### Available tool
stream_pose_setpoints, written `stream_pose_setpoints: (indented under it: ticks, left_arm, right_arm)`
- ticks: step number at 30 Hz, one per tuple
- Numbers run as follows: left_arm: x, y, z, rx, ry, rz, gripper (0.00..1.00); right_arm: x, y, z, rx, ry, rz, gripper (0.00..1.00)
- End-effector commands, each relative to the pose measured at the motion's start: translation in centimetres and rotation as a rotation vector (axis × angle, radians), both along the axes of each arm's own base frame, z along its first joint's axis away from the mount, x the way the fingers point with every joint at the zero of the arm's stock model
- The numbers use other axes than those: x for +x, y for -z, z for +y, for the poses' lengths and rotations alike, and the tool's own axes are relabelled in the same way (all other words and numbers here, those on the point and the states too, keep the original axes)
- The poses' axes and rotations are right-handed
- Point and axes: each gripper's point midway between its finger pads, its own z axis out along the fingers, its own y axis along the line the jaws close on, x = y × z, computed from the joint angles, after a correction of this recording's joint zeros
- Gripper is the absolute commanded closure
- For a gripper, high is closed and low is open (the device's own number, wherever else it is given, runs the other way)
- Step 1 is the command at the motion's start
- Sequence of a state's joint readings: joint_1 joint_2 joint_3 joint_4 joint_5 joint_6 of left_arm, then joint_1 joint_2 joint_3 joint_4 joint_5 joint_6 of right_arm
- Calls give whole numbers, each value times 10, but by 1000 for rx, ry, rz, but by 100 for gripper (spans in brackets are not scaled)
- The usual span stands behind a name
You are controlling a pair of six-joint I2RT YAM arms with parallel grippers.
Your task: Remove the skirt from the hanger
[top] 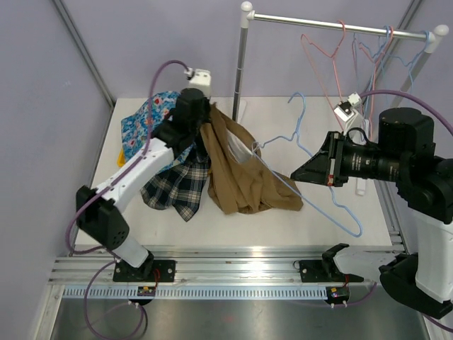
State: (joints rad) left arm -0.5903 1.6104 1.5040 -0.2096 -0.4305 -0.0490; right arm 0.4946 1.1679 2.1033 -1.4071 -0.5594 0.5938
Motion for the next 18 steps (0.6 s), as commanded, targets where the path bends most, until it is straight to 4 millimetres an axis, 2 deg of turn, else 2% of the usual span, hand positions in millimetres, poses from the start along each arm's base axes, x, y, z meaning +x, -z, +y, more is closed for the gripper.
stream_pose_setpoints:
  ticks: [1, 2, 4, 5, 7, 8, 9, 11, 12, 14, 15, 18]
  left_arm:
    - [-10, -111, 74, -114, -158, -266, 100]
    - [-5, -110, 99, -117, -212, -258, 100]
    - [-2, -115, 125, -140, -275, -261, 100]
    - [1, -115, 151, -160, -337, -256, 100]
    - [3, -116, 177, -193, -402, -260, 100]
    - [3, -114, 201, -224, -461, -255, 100]
    - [3, -115, 210, -237, -477, -255, 100]
    - [7, -111, 220, -256, -476, -243, 100]
    - [7, -111, 218, -257, -458, -240, 100]
    - [6, -114, 202, -279, -369, -244, 100]
    - [4, -107, 197, -290, -343, -231, 100]
    - [-8, -114, 193, -303, -347, -255, 100]
  right_arm:
    - [-28, 54, -27, -182, 7, 155, 100]
    - [-26, 60, -29, -201, 17, 160, 100]
    - [-21, 64, -34, -231, 48, 140, 100]
    - [-20, 65, -36, -242, 59, 131, 100]
    - [-16, 69, -42, -270, 94, 112, 100]
    - [-14, 73, -44, -282, 103, 118, 100]
    - [-13, 75, -45, -289, 108, 118, 100]
    - [-11, 78, -46, -301, 117, 118, 100]
    - [-9, 77, -48, -308, 127, 111, 100]
    - [7, 76, -52, -341, 188, 81, 100]
    - [22, 77, -57, -373, 245, 59, 100]
    - [68, 68, -63, -397, 388, -44, 100]
